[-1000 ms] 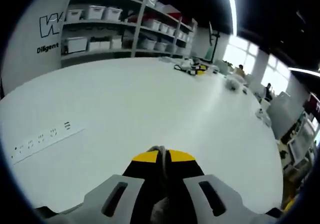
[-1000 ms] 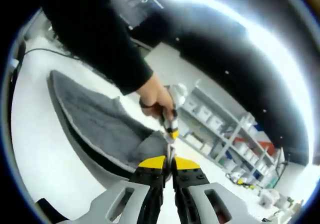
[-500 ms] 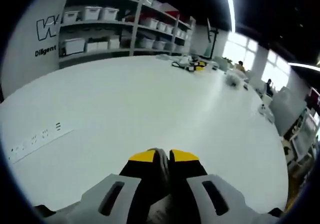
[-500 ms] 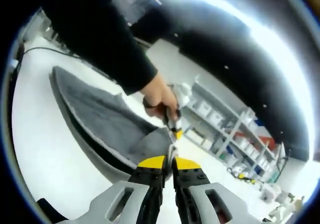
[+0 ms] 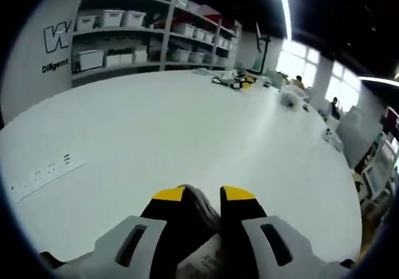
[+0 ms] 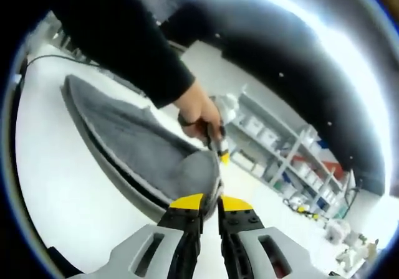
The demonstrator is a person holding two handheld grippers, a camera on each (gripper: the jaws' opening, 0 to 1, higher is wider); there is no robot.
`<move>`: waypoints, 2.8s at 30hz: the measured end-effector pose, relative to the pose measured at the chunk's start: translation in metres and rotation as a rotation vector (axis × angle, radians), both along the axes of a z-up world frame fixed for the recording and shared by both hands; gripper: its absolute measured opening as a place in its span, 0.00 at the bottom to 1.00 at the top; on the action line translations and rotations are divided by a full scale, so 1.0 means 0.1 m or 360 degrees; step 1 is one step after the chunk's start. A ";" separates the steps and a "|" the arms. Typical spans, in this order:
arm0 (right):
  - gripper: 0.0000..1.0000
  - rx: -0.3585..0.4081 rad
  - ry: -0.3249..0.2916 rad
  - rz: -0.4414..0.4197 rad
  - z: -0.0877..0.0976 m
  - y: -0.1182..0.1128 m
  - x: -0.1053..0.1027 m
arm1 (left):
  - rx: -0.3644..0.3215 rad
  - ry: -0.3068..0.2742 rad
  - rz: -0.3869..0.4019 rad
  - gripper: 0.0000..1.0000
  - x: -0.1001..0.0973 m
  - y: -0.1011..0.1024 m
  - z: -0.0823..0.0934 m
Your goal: Open the folded towel by lifting each exposed corner and separating the folded layers until the towel lies flat within the target outline without major curled edges
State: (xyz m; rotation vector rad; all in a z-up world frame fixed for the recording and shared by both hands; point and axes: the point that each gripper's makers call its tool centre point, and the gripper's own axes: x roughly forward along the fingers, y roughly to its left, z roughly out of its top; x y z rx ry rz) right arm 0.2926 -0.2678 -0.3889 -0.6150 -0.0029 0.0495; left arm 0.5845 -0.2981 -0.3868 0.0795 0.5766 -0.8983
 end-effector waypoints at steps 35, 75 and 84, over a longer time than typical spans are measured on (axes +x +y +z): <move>1.00 0.0286 -0.0173 -0.0138 0.39 -0.51 -0.06 | 0.0034 -0.0487 0.0157 1.00 0.28 0.70 0.54; 1.00 0.0637 0.0073 0.0306 1.31 0.15 0.07 | -0.0245 -0.0747 0.0672 1.00 -1.89 4.08 1.33; 1.00 0.0627 0.0111 0.0358 1.14 0.16 0.06 | -0.0228 -0.0749 0.0667 1.00 -2.24 4.28 1.15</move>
